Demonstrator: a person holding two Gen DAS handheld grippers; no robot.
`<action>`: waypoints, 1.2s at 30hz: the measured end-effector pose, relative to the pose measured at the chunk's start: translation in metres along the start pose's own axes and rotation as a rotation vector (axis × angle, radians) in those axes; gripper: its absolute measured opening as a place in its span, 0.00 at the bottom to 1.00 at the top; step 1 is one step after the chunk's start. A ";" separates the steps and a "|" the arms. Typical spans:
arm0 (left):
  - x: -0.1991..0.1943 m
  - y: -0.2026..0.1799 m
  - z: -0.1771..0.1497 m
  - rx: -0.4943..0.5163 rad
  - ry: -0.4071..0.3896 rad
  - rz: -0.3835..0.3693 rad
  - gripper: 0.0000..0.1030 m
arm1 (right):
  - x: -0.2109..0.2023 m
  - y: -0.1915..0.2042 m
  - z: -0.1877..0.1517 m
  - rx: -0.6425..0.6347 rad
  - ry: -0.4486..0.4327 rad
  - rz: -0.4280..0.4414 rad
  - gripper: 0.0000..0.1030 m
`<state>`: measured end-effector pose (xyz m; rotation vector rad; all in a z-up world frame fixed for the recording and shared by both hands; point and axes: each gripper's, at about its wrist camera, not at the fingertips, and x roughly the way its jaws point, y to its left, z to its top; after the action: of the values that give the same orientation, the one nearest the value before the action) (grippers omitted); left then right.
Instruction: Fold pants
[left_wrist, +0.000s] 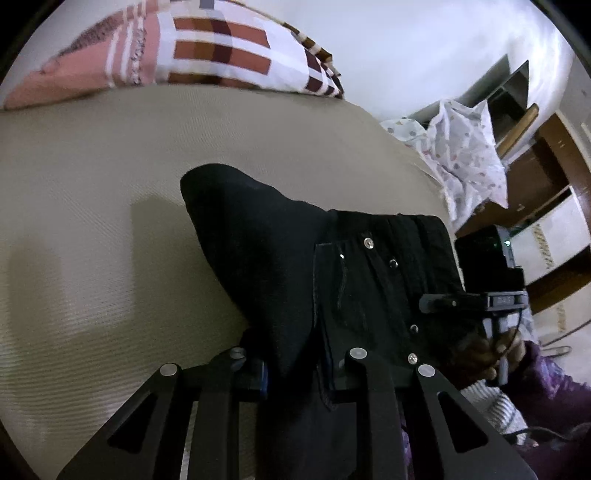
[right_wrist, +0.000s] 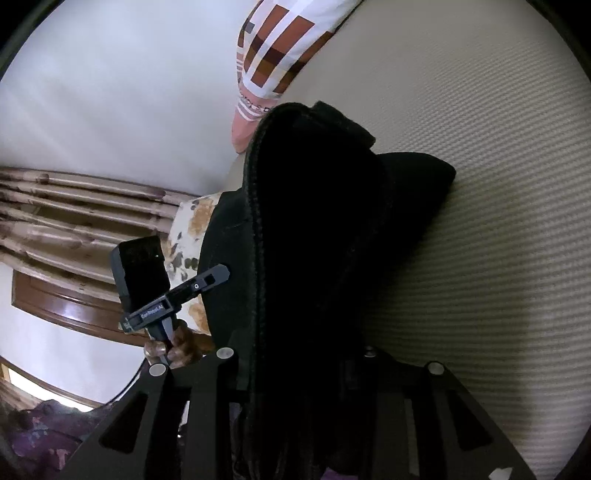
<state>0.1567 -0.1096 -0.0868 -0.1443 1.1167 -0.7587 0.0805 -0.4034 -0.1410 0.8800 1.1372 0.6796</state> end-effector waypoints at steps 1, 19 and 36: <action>-0.002 0.001 -0.001 0.009 -0.007 0.014 0.20 | 0.004 0.002 0.001 -0.002 0.001 0.003 0.28; -0.056 0.041 -0.007 0.039 -0.136 0.240 0.20 | 0.068 0.059 0.022 -0.091 0.057 0.043 0.28; -0.105 0.103 0.013 -0.023 -0.255 0.367 0.20 | 0.138 0.100 0.063 -0.160 0.100 0.096 0.28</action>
<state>0.1938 0.0286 -0.0494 -0.0507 0.8757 -0.3872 0.1790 -0.2537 -0.1093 0.7750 1.1182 0.8894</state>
